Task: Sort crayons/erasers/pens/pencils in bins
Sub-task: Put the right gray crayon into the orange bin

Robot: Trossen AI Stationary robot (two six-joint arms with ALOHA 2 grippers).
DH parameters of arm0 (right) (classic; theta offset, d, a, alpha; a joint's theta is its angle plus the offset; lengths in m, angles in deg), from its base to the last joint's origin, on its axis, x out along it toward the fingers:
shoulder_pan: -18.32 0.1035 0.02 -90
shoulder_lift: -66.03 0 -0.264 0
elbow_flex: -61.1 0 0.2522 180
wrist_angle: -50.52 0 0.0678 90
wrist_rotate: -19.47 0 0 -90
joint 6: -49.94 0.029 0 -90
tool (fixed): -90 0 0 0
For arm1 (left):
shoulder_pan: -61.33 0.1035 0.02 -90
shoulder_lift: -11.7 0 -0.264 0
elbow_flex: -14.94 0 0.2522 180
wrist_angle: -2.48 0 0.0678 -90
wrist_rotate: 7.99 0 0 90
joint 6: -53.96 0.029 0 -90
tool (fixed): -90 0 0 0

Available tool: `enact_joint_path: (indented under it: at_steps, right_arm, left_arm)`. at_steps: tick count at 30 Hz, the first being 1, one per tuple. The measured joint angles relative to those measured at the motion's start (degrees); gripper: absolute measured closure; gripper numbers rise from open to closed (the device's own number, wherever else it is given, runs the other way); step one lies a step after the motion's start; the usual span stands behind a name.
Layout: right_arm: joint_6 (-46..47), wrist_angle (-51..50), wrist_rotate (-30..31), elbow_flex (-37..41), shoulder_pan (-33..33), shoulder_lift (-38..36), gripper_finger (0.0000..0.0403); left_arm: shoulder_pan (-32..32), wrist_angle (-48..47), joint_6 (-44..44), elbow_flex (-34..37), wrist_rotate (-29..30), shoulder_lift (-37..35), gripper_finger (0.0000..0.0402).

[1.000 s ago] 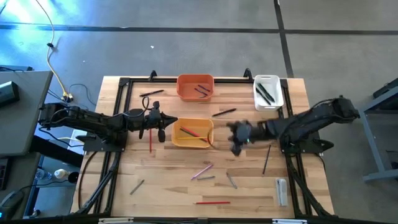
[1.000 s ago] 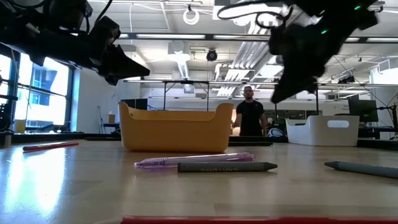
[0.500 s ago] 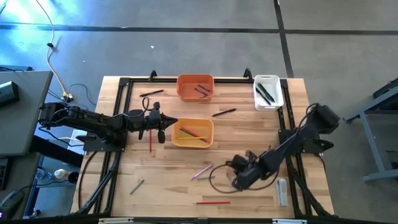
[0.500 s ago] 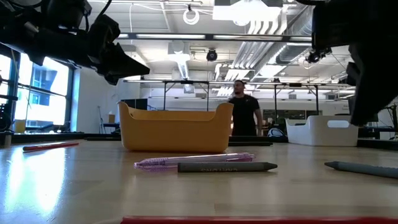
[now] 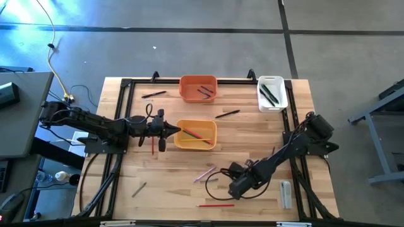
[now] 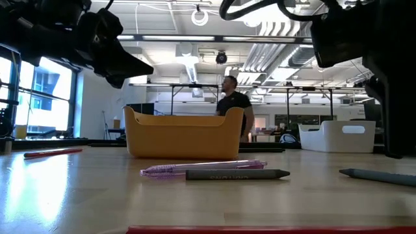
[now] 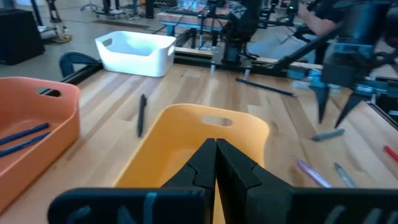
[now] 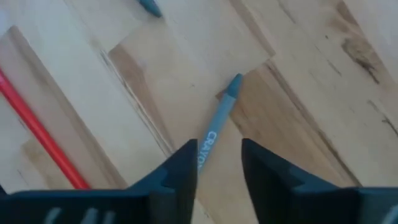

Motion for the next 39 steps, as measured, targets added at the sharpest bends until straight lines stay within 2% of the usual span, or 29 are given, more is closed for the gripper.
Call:
enact_joint_path:
  at_steps: [4, 9, 15, 22, 27, 34, 39]
  right_arm:
    - [-0.67, 0.76, 0.28, 0.23, -0.36, 0.11, 0.0257]
    - [-0.46, 0.95, 0.30, 0.26, -0.50, 2.81, 0.0262]
    - [-1.46, 0.65, 0.89, 0.11, -0.79, 4.15, 0.0296]
    - [-6.23, -0.34, -0.70, 0.20, -2.35, 4.16, 0.0391]
    - [-13.23, -1.85, -2.18, 0.50, -4.30, 1.85, 0.0378]
    - [-26.62, -2.54, -0.83, 0.41, -11.77, -9.13, 0.0395]
    - [-40.58, -2.82, -0.38, -0.21, -24.30, -15.38, 0.0399]
  left_arm:
    - [-1.17, 0.02, 0.00, 0.00, 0.30, 0.00, 0.0401]
    - [-1.43, 0.02, 0.07, 0.00, 1.89, 0.00, 0.0401]
    - [-1.42, 0.04, 0.00, 0.00, 1.91, 0.00, 0.0401]
    - [-1.42, 0.02, -2.14, 0.00, 1.43, 0.00, 0.0401]
    - [-1.42, 0.04, -2.16, 0.00, 0.83, 0.00, 0.0401]
    - [-1.46, 0.04, -2.14, 0.00, -5.31, 0.00, 0.0401]
    - [-2.68, 0.04, -2.45, 0.00, -7.26, 0.00, 0.0401]
